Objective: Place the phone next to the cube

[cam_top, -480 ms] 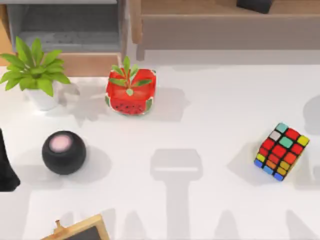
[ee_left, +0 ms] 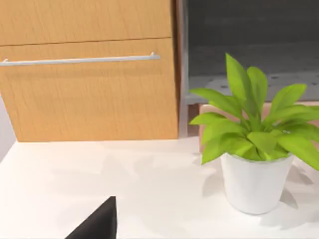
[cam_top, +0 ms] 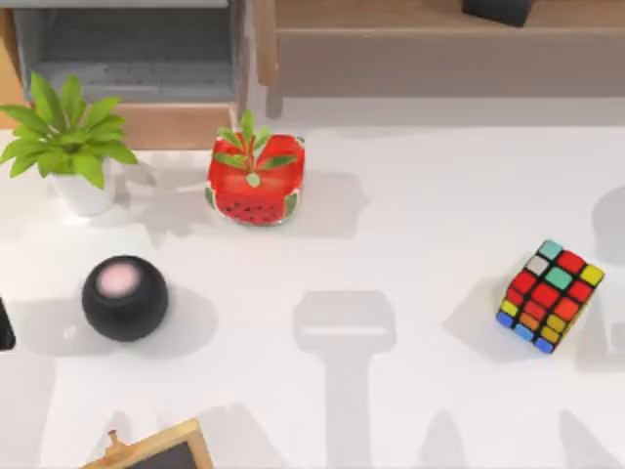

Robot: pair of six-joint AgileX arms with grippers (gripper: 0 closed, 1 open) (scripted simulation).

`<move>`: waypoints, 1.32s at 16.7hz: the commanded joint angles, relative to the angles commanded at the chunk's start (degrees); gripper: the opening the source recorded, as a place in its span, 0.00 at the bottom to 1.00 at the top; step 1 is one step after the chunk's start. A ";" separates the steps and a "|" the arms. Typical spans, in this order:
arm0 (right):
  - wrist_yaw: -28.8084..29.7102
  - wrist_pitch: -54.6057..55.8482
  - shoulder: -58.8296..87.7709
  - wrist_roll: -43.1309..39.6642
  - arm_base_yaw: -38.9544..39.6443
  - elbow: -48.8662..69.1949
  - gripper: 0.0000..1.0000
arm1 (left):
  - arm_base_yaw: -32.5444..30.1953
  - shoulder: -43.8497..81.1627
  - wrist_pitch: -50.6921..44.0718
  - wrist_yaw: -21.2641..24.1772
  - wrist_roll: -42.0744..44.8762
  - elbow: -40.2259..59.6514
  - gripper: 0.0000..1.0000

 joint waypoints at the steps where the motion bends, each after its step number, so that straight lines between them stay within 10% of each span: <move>1: 0.00 0.00 0.00 0.00 0.00 0.00 1.00 | 1.05 4.23 -2.06 0.01 1.38 2.95 1.00; 14: 0.00 0.00 0.00 0.00 0.00 0.00 1.00 | 17.14 77.75 -34.01 0.39 22.33 48.06 1.00; 22: 0.00 0.00 0.00 0.00 0.00 0.00 1.00 | 21.93 97.22 -43.29 0.36 28.47 61.33 1.00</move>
